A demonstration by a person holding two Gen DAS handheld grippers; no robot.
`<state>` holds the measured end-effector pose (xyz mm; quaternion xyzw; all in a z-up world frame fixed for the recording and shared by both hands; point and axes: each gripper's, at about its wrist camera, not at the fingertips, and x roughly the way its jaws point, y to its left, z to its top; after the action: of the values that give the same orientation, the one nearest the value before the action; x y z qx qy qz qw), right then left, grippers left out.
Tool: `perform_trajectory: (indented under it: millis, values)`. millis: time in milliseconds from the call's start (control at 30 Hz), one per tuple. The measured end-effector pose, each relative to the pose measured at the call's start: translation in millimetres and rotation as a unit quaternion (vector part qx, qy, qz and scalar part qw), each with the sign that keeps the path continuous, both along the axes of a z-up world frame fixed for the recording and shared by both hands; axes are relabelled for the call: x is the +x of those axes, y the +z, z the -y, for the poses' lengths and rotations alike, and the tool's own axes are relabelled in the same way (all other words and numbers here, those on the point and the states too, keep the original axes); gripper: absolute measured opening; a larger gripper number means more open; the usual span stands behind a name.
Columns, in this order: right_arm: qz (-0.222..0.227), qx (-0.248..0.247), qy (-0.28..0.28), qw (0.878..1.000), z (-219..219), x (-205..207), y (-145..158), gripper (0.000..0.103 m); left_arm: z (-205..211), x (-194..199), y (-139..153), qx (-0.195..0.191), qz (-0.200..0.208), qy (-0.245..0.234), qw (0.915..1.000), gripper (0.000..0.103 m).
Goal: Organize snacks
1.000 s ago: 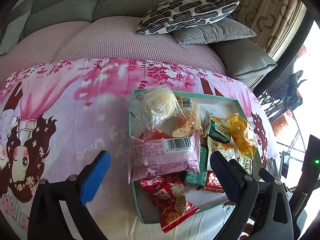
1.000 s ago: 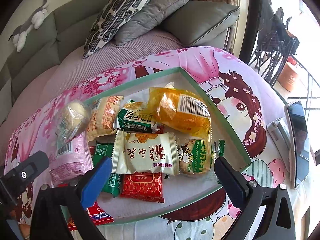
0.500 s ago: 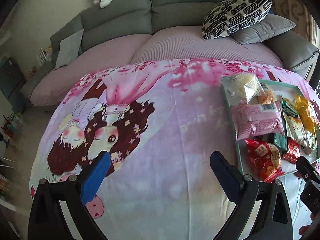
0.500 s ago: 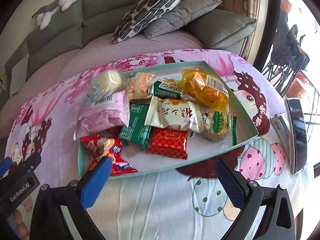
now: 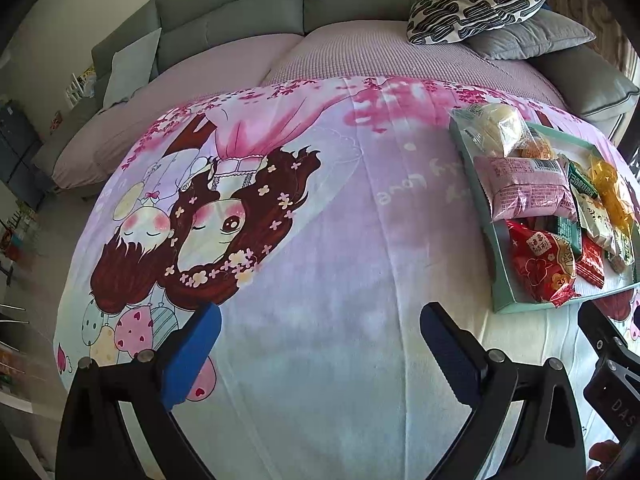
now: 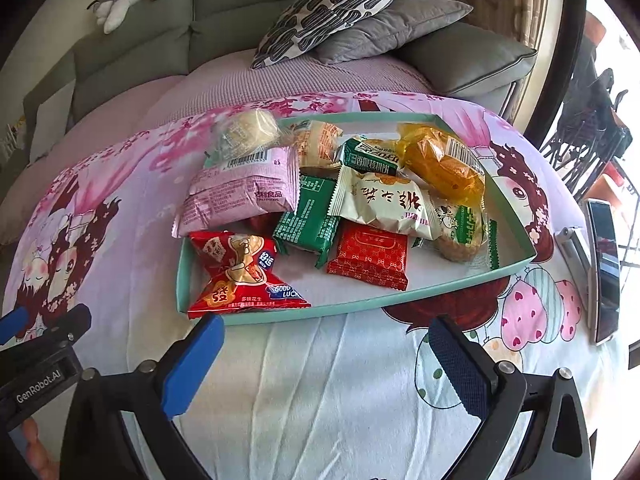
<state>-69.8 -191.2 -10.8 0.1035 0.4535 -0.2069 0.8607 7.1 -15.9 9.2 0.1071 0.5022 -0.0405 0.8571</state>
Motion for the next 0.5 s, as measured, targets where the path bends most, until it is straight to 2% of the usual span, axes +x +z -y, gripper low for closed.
perform_trajectory:
  millis: [267,500]
  values:
    - [-0.005,-0.005,0.014,1.0,-4.9,4.7,-1.4,0.103,-7.0,6.9,-12.4,-0.015,-0.043,0.01,0.9989,0.1]
    - [-0.007,-0.004,0.016,1.0,-4.9,4.0,-2.3,0.103,-6.3,7.0,-14.6,-0.019,-0.052,0.004,0.9984,0.1]
